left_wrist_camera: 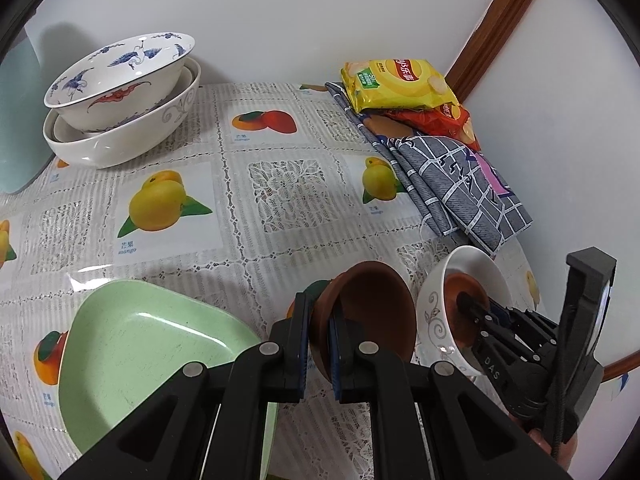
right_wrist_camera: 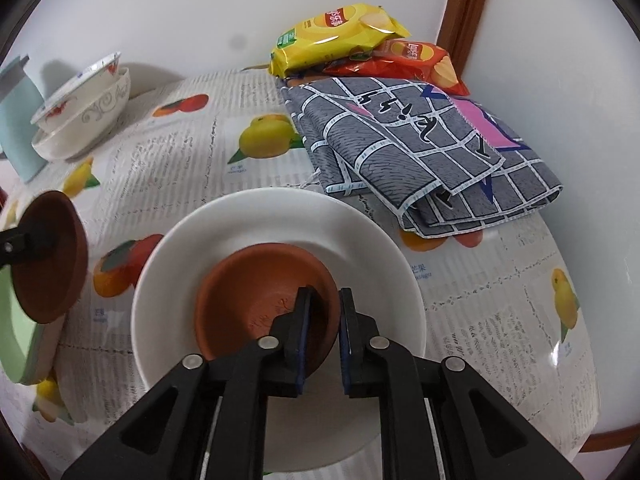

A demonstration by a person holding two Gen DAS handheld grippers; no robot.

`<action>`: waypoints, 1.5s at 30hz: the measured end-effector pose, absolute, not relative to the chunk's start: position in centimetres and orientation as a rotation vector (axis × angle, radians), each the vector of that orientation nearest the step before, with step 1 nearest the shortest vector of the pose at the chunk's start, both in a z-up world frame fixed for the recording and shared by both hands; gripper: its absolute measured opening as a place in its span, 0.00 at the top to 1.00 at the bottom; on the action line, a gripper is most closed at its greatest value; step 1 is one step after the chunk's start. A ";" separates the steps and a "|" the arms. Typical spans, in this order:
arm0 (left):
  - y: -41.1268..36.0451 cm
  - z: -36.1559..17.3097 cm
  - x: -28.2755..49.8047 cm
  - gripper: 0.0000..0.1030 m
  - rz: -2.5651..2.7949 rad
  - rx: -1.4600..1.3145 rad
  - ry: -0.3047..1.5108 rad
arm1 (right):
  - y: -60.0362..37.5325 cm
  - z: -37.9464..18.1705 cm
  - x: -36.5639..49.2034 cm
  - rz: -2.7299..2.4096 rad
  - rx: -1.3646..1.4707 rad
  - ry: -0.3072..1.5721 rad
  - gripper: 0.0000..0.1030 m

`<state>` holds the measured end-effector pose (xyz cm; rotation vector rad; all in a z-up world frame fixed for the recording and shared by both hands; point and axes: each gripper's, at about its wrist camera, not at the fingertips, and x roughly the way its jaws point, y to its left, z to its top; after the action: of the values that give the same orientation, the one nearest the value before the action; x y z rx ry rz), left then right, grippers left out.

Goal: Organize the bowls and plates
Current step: 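Lower the right gripper's brown bowl into the white bowl while the left holds its bowl, then open the right gripper to release the brown bowl inside the white bowl, then lower the left gripper's brown bowl onto the other brown bowl and open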

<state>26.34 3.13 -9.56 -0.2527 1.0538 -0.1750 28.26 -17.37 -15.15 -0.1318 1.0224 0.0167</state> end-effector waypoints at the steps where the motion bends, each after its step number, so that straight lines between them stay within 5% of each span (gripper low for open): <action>1: 3.1 -9.5 26.3 0.91 -0.175 -0.252 1.054 | -17.2 -15.2 28.2 0.014 -0.143 1.019 0.87; 14: 2.6 -9.1 24.7 0.91 -0.182 -0.251 1.047 | -16.9 -14.8 28.0 0.035 -0.119 1.013 0.71; 18: 2.5 -8.7 24.2 0.91 -0.173 -0.250 1.040 | -17.1 -14.0 27.3 0.050 -0.100 0.987 0.52; 45: -6.0 -7.9 25.2 0.91 -0.248 -0.237 1.015 | -30.3 -9.2 16.7 -0.101 0.106 0.878 0.51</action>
<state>25.24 -5.98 -7.89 -0.2372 1.0147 -0.2479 16.72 -30.27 -9.20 0.1062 0.8780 -0.1013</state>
